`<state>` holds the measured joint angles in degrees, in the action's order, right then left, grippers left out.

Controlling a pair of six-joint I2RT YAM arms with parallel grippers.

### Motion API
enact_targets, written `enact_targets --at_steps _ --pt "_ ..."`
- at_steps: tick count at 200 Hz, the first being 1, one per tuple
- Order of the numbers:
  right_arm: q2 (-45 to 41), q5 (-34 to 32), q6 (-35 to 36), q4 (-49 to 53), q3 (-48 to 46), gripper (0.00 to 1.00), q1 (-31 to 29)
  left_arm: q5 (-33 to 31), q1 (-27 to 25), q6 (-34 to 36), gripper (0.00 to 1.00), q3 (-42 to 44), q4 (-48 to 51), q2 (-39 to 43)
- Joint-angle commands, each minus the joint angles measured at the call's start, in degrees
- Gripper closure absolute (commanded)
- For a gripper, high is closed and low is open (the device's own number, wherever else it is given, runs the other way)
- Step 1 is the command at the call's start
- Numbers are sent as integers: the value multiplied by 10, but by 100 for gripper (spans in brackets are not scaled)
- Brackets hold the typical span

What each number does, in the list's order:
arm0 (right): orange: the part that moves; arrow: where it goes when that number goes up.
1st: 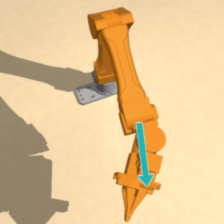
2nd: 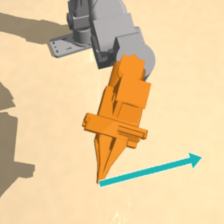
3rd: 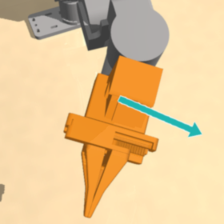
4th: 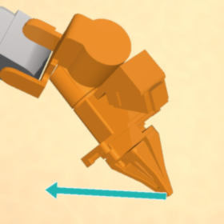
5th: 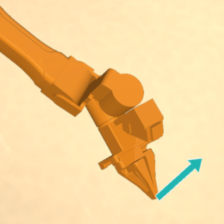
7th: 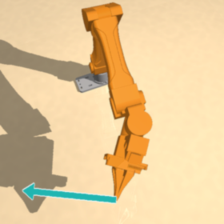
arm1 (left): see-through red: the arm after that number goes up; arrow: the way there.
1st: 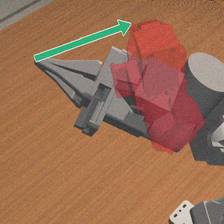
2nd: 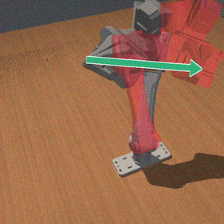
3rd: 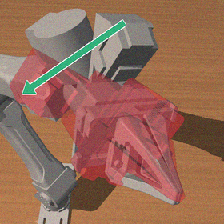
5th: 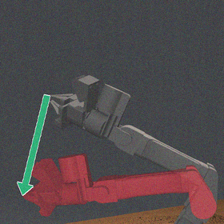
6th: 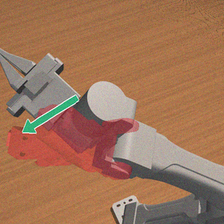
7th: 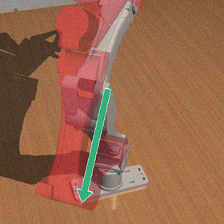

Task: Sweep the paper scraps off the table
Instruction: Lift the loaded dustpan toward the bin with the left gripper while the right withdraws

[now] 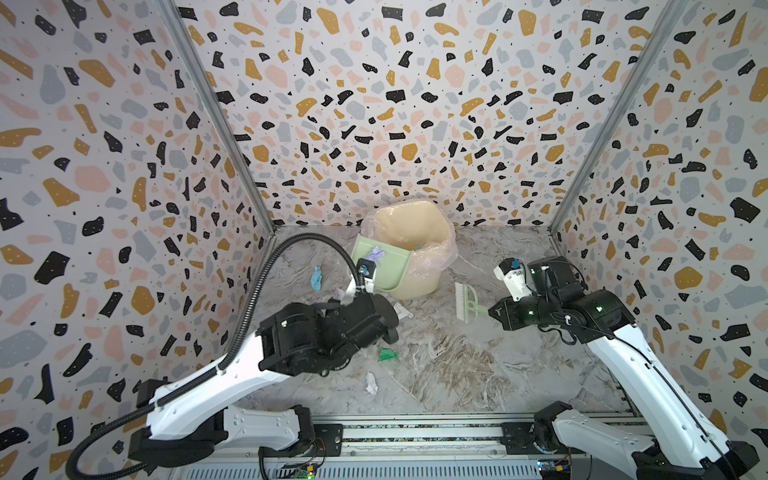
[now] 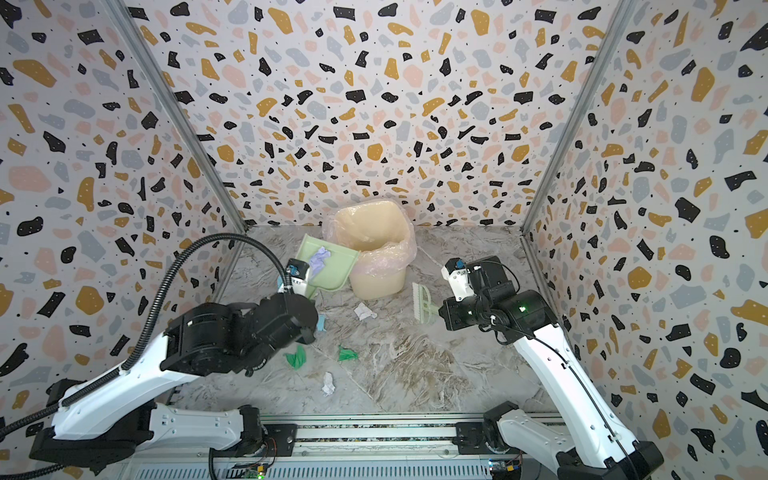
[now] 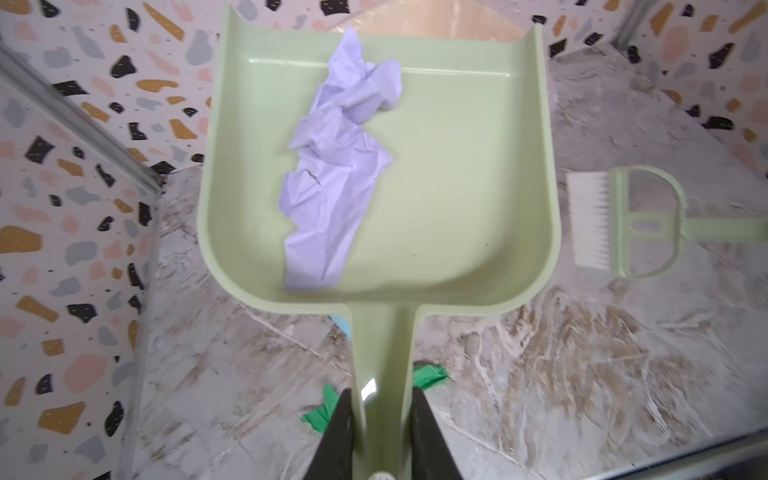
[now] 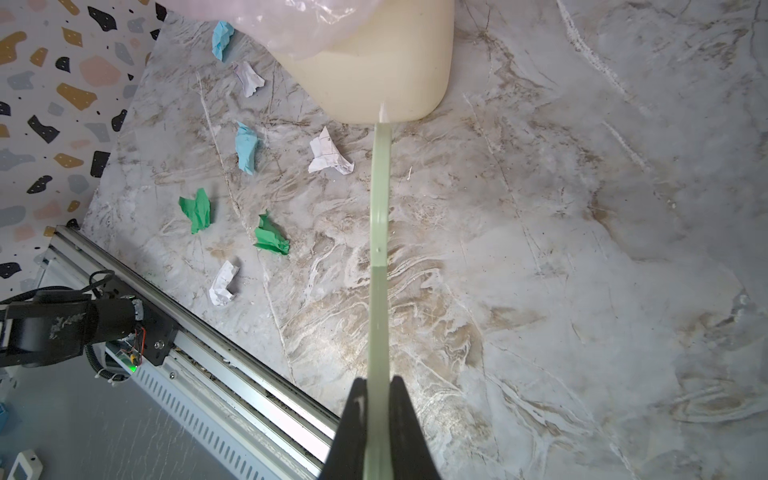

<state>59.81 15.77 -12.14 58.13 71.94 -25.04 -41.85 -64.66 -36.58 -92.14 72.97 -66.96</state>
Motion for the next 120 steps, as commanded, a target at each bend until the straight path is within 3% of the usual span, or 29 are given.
enact_targets --at_steps 1,53,120 --pt "-10 17 15 -6 8 100 4 32 72 119 100 -39 14 -20" --pt "-19 24 25 -13 2 100 14 102 209 242 100 -100 -7 -87" --pt "-19 50 35 -32 -20 100 26 75 257 362 100 -203 -15 -193"
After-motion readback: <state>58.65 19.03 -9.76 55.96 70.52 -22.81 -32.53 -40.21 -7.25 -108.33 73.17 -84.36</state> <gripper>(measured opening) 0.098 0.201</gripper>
